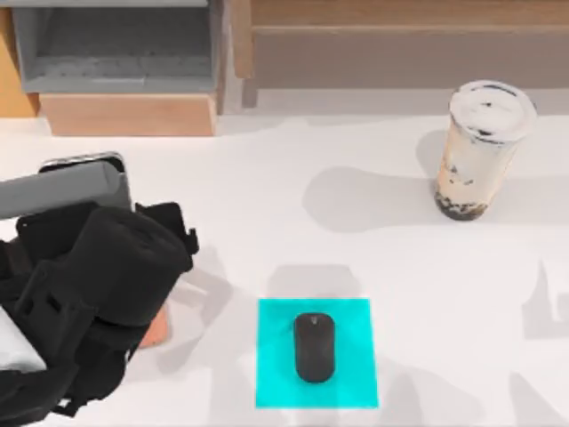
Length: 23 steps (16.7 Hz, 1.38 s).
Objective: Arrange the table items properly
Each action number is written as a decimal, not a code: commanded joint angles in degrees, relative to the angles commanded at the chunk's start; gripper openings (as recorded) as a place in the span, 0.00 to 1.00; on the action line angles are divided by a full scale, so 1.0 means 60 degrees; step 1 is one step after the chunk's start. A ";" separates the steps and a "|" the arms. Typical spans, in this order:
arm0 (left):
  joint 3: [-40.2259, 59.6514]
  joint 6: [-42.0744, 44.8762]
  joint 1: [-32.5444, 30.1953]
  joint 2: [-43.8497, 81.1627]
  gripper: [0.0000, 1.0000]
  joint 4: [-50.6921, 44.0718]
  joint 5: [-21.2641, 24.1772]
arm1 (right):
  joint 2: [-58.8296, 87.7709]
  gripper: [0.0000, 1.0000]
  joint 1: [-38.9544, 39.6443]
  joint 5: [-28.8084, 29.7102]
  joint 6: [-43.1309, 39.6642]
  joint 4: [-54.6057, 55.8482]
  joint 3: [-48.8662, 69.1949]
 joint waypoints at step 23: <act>-0.0070 -0.1574 -0.1141 -0.0662 1.00 -0.1873 -0.0748 | 0.0000 1.00 0.0000 0.0000 0.0000 0.0000 0.0000</act>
